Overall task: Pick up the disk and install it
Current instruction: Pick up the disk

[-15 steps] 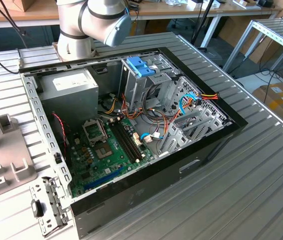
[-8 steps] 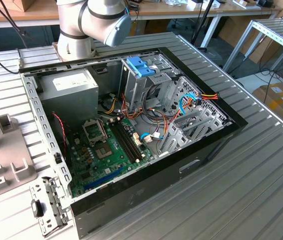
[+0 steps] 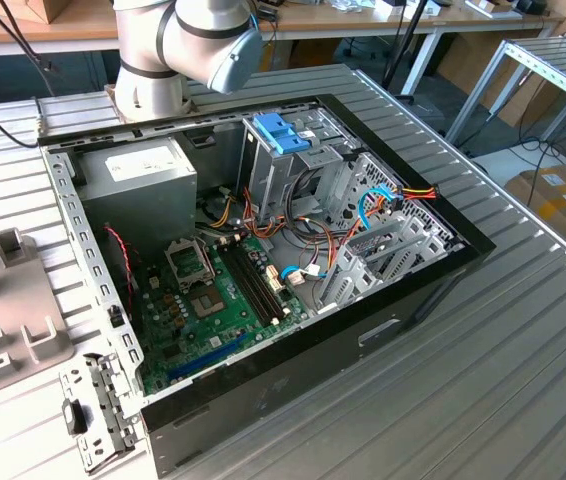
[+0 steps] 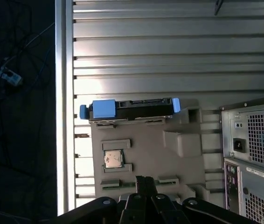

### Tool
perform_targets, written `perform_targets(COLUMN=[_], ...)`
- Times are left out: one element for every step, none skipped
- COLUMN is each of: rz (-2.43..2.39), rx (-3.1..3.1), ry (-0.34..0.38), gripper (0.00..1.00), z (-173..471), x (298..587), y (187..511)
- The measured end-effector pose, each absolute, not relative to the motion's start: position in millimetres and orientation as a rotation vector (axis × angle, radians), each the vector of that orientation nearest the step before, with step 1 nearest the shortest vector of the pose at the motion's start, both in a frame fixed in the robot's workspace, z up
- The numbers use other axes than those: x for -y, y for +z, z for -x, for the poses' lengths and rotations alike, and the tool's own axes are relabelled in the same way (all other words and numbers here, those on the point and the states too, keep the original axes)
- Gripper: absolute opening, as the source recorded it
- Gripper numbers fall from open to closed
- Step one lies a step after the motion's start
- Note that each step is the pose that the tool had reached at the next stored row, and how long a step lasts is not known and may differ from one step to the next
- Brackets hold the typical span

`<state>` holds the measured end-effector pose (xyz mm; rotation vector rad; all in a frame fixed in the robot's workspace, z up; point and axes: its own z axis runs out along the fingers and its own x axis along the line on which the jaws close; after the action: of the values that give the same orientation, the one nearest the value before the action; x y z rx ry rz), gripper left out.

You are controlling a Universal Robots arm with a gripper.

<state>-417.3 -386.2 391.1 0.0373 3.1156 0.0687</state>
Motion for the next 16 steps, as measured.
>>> perform_targets(rz=[-0.006,0.009,0.024,0.040,0.053,0.070,0.079,0.095,0.107,0.117,0.131,0.140,0.148,0.156,0.163,0.172], rx=[-3.116,-3.116,-3.117,-3.117,-3.117,-3.117,-3.116,-3.116,-3.116,-3.116,-3.115,-3.115,-3.115,-3.115,-3.114,-3.114], ry=[0.069,0.069,0.069,0.070,0.070,0.070,0.070,0.070,0.070,0.071,0.071,0.071,0.071,0.071,0.071,0.071], gripper=[0.11,0.11,0.11,0.11,0.11,0.11,0.11,0.11,0.11,0.11,0.11,0.11,0.11,0.11,0.11,0.11], z=[417.3,417.3,417.3,417.3,417.3,417.3,417.3,417.3,417.3,417.3,417.3,417.3,417.3,417.3,417.3,417.3], x=[386.2,386.2,386.2,386.2,386.2,386.2,386.2,386.2,386.2,386.2,386.2,386.2,386.2,386.2,386.2,386.2], y=[391.1,391.1,391.1,391.1,391.1,391.1,391.1,391.1,391.1,391.1,391.1,391.1,391.1,391.1,391.1,391.1])
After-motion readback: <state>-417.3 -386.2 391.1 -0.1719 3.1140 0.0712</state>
